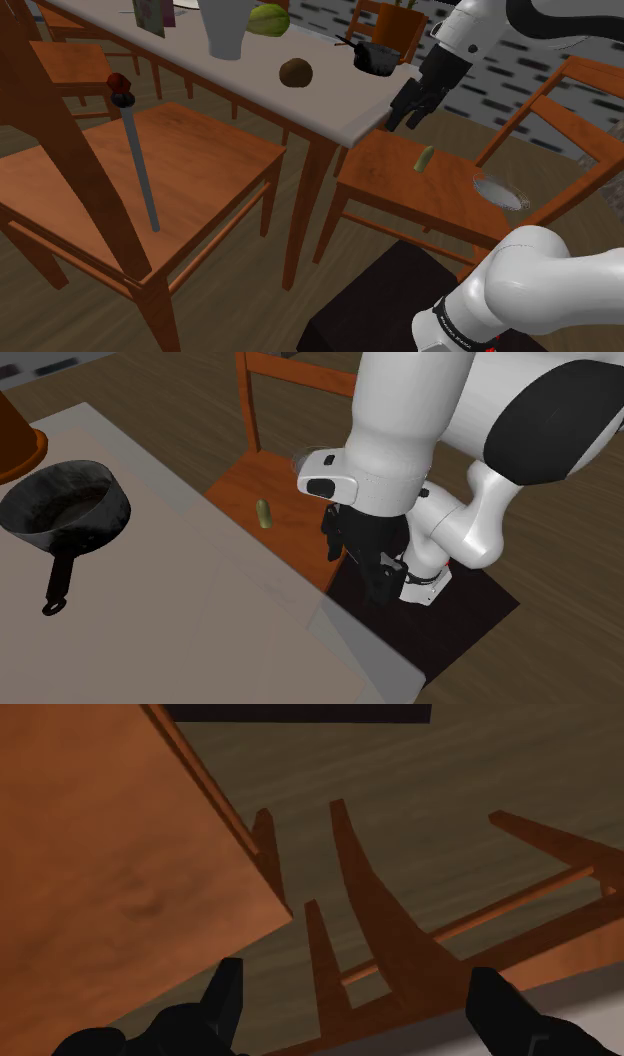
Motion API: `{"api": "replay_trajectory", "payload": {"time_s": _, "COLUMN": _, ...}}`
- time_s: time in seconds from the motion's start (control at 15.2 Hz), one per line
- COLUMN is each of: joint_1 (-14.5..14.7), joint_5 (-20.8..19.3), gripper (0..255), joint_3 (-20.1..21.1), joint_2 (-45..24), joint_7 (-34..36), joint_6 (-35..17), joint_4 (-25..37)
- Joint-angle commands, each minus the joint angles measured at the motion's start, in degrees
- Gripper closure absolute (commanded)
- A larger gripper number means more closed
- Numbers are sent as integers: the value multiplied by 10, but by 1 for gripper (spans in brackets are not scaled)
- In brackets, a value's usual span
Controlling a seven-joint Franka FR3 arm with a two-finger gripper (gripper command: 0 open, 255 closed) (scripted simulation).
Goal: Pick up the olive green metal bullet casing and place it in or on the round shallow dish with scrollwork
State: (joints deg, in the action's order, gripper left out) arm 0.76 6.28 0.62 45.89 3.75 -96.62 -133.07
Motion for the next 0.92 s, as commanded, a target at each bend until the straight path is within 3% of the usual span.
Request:
{"api": "replay_trajectory", "payload": {"time_s": 0.0, "joint_1": 0, "joint_5": 0, "gripper": 0, "joint_3": 0, "joint_2": 0, "joint_7": 0, "joint_6": 0, "joint_4": 0}}
{"api": "replay_trajectory", "payload": {"time_s": 0.86, "joint_1": -77, "joint_5": -78, "gripper": 0, "joint_3": -115, "joint_2": -136, "joint_7": -67, "joint_6": -25, "joint_4": 32}}
